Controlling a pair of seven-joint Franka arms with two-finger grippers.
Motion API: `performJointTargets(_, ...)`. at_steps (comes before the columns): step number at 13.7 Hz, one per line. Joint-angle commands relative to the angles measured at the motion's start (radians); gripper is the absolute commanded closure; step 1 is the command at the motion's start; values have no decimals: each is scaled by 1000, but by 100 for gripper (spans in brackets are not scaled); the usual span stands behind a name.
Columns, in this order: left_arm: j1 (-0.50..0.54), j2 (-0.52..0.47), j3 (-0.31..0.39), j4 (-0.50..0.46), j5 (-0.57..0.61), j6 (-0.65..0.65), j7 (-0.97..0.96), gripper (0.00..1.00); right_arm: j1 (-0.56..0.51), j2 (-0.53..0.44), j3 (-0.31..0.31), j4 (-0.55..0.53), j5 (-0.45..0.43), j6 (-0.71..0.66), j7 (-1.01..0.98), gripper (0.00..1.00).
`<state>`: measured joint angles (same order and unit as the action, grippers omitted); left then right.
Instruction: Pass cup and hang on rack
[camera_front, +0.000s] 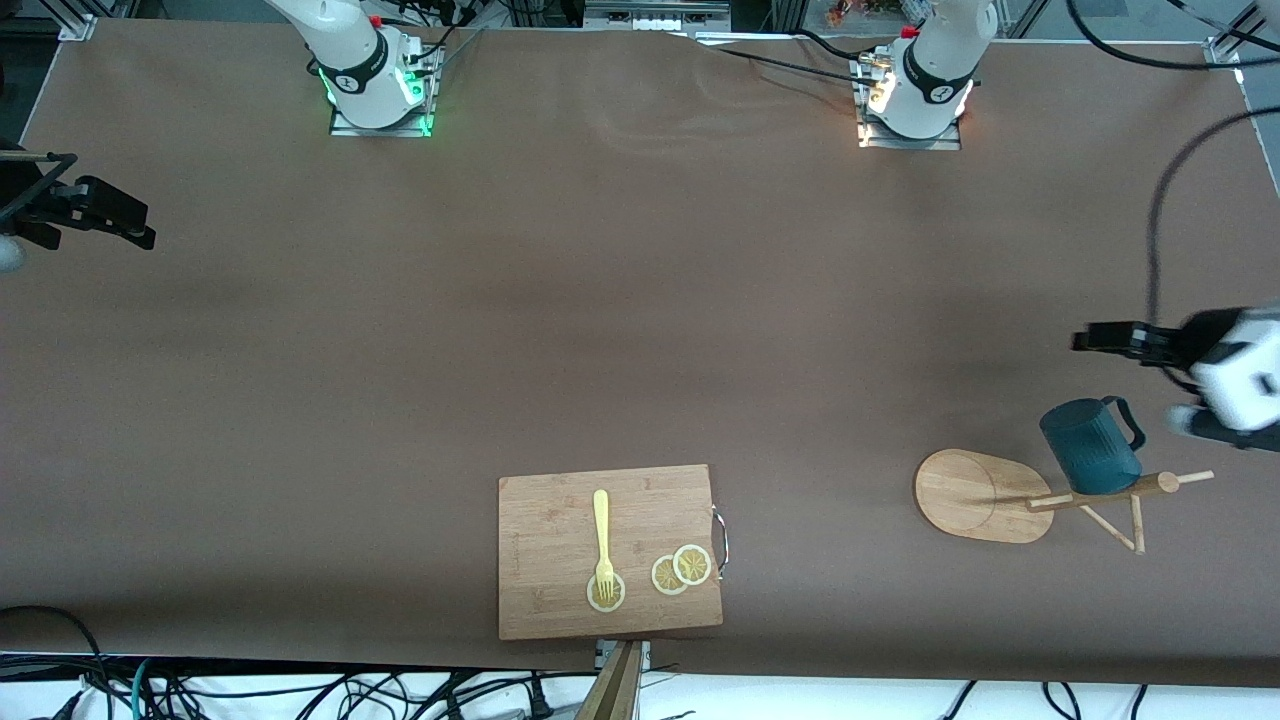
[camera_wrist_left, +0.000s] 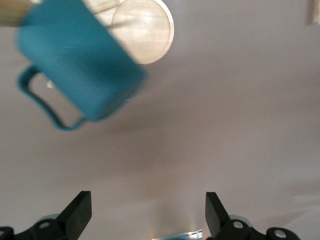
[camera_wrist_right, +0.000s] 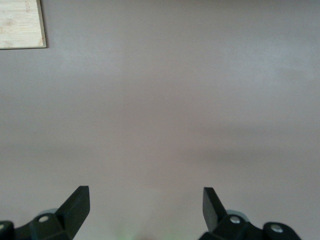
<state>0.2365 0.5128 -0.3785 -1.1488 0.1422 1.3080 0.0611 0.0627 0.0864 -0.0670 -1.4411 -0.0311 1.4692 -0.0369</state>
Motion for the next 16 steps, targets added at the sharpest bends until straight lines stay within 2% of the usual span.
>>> performJointTargets(1,-165,-79,29,-101,105,7,-113,0,5,-10,0,-13,-6,10,14,0)
performJointTargets(3,-207,-115,24,-130,116,8,-118,0,5,-10,0,-13,-6,10,14,0)
performJointTargets(6,-194,-123,-25,-127,99,19,-116,0,3,-10,0,-13,-6,10,14,0)
performJointTargets(8,-186,-132,-16,-137,73,60,-115,0,5,-10,0,-13,-6,10,14,0)
performJointTargets(9,-195,-179,-7,-184,67,104,-118,0,5,-10,0,-13,-6,10,14,0)
performJointTargets(10,-197,-216,22,-237,33,155,-116,0,3,-10,-2,-13,-6,10,14,0)
performJointTargets(13,-316,-426,299,-519,-123,470,-115,0,3,-10,-2,-13,-6,10,14,0)
performJointTargets(14,-363,-465,387,-579,-204,503,-101,0,3,-10,-2,-13,-6,10,14,0)
performJointTargets(15,-373,-500,427,-616,-237,511,-95,0,3,-10,0,-13,-6,10,14,0)
performJointTargets(16,-370,-535,432,-661,-234,548,-95,0,3,-10,-2,-13,-6,10,14,0)
